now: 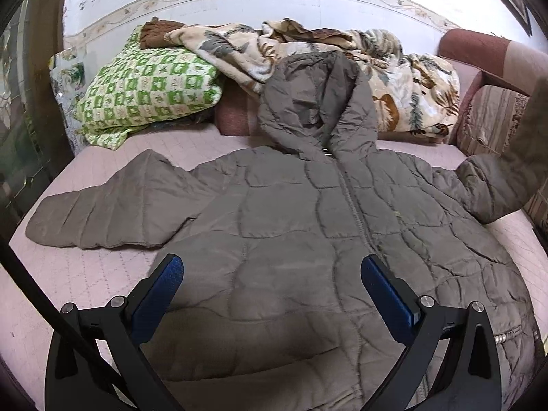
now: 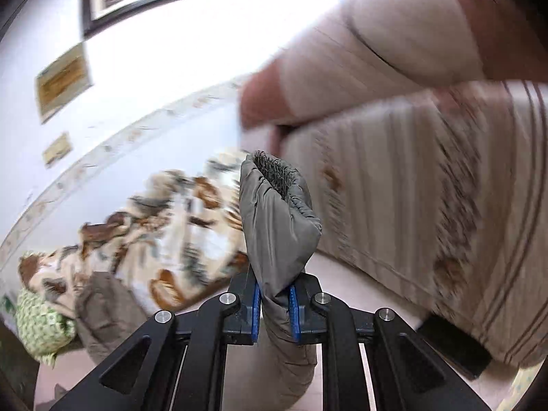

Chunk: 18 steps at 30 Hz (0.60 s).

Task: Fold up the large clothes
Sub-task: 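Lift the held sleeve and fold it across the jacket body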

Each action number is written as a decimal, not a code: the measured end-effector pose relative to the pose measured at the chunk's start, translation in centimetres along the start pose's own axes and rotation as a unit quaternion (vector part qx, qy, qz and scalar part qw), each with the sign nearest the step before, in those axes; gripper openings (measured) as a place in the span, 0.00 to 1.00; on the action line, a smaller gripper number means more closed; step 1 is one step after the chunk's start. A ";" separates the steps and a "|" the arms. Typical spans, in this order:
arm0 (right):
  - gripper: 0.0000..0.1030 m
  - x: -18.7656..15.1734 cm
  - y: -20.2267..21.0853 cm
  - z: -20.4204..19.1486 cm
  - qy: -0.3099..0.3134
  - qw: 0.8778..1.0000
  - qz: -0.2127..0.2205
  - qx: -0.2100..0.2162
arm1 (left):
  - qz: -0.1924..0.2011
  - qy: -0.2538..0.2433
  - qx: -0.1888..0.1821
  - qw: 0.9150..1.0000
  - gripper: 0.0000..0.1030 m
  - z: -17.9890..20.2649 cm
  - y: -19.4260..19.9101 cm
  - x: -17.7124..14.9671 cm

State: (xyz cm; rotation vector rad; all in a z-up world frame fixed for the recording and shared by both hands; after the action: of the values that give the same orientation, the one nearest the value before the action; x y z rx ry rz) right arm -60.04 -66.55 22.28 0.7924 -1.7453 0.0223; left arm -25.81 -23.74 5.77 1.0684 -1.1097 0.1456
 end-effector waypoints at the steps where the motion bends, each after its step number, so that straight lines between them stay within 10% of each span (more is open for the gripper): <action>1: 0.14 0.8 0.2 -1.3 0.006 1.000 0.003 0.005 | -0.002 0.004 0.002 1.000 1.00 -0.4 0.0 0.0; 18: 0.14 0.1 3.4 -19.3 0.110 0.987 -0.015 0.113 | 0.005 0.055 0.014 0.998 1.00 -5.5 1.7 0.7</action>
State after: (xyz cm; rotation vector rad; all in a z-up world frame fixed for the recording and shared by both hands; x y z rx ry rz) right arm -45.41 -56.22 30.22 0.9433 -1.5386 0.2817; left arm -22.84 -18.94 7.15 1.0673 -1.0160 0.2249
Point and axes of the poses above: each gripper's, at about its wrist camera, not at the fingertips, and y roughly against the way its jaws point, z to its right, x to its top, the point moved 5 cm from there along -y, roughly the way its jaws point, and after that the axes turned 3 degrees about y, right-handed, at the moved point
